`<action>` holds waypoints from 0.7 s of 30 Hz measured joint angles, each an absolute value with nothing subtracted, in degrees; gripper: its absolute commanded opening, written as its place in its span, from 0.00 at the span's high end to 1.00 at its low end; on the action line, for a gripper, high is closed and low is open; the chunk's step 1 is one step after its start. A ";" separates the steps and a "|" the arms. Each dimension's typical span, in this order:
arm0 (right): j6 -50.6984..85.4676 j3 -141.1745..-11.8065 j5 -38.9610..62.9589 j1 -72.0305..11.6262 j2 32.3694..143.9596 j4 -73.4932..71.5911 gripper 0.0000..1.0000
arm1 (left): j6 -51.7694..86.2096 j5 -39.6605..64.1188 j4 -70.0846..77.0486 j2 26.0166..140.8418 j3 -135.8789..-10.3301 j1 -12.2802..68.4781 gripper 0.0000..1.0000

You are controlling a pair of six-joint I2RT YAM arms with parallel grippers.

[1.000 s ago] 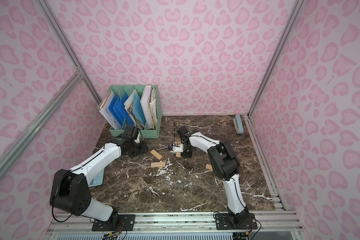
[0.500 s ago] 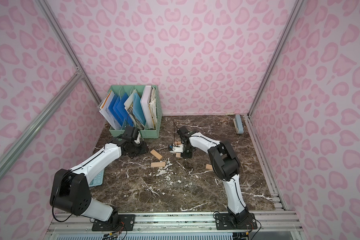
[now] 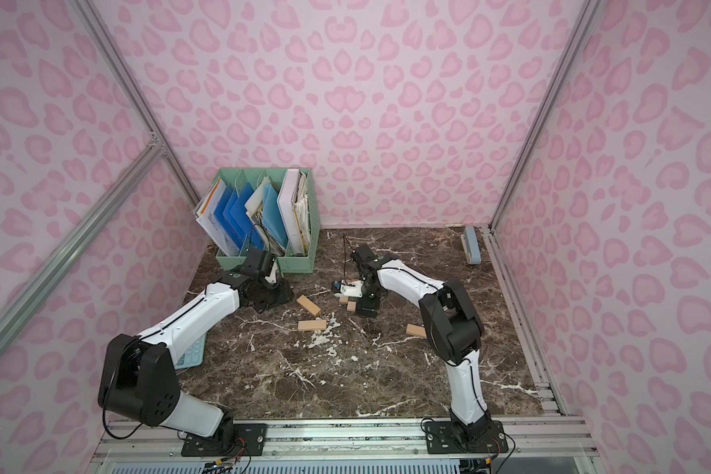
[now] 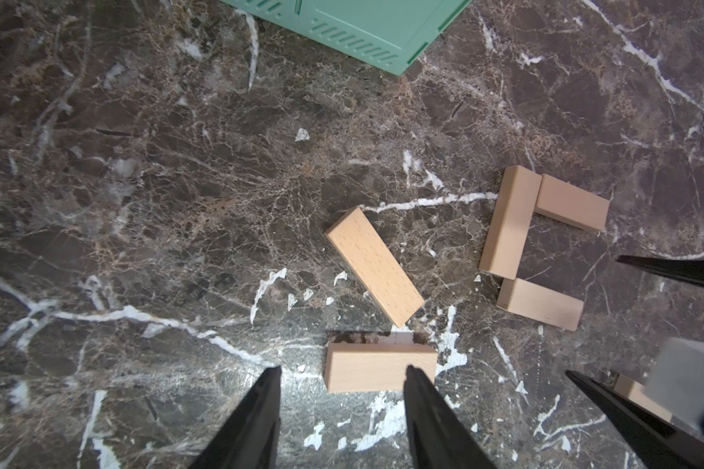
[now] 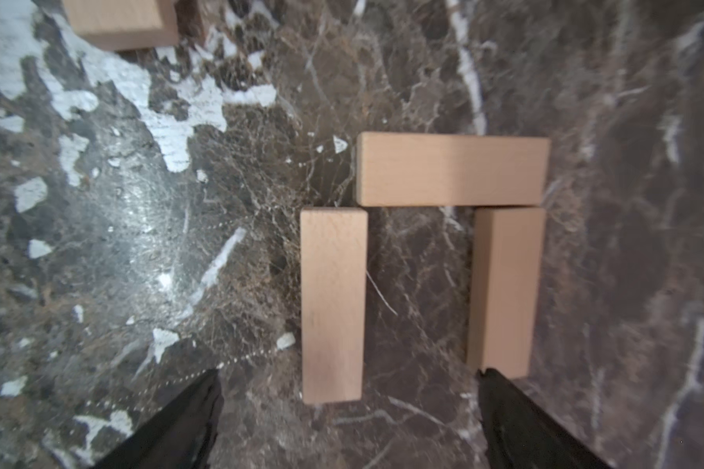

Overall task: Assemble the number 6 with building blocks
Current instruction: Assemble the building block at the center of the board, then pick up the building block from the center of the board.

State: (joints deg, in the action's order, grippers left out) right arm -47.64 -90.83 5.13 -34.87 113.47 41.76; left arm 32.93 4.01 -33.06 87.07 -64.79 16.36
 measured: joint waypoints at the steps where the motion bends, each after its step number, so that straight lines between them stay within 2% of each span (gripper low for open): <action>1: -47.37 -91.55 4.73 -34.44 111.59 41.74 0.01 | 32.93 4.01 -33.08 87.07 -65.17 16.36 0.47; 6: -39.77 -97.84 3.11 -32.21 103.61 39.16 0.01 | 32.95 4.01 -32.62 87.07 -67.20 16.36 0.47; 10: -19.81 -100.22 -4.84 -30.41 96.55 35.38 0.00 | 33.12 4.86 -31.77 87.94 -67.35 16.36 0.47; 14: -3.18 -100.27 -1.39 -25.12 94.48 39.97 0.00 | 33.08 5.72 -31.38 89.78 -67.77 16.36 0.47; 18: 1.63 -90.06 -0.71 -25.28 90.83 49.69 0.00 | 32.32 6.28 -31.33 89.93 -68.42 16.69 0.47; 21: 1.15 -79.64 -3.36 -26.22 83.44 53.12 0.05 | 31.31 6.31 -31.29 89.86 -68.05 17.34 0.47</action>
State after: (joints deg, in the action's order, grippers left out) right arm 1.15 -79.64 -3.36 -26.22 83.44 53.12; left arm 31.31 6.31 -31.29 89.86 -68.05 17.34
